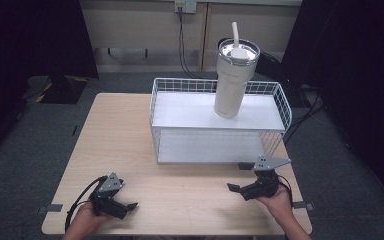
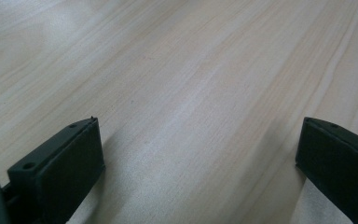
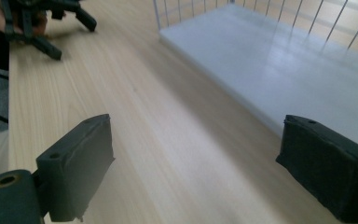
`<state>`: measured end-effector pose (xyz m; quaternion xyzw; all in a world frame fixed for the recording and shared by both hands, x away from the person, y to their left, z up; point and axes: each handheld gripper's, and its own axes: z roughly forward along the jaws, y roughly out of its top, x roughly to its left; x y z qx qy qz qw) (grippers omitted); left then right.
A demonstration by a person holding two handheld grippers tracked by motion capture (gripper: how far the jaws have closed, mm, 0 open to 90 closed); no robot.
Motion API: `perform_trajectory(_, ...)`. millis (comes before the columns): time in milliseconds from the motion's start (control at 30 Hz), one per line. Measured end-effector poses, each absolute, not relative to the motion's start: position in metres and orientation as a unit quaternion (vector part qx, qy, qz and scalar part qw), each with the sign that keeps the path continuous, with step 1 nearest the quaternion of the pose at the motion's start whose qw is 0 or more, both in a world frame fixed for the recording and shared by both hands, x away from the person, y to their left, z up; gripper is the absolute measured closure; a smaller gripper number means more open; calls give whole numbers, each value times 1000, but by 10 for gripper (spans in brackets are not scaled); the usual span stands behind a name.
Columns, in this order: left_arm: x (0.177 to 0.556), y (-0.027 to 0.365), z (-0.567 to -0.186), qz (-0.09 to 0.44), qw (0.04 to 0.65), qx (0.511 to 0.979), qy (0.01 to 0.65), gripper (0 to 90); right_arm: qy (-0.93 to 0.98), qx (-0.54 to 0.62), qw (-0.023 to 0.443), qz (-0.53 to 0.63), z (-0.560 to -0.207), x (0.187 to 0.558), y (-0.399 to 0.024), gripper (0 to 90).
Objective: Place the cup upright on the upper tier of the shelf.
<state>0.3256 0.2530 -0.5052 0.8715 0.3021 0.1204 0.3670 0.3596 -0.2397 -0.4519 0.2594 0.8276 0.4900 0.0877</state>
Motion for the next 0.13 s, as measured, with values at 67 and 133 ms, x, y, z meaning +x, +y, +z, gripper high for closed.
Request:
perform_trajectory(67, 326, 253, -505, 121, 367, 872, 302, 1, 834, 265, 80, 477, -461, 358, -240, 90)
perform_trajectory(133, 326, 253, -505, 120, 367, 872, 302, 1, 843, 264, 79, 462, -471, 355, -241, 90)
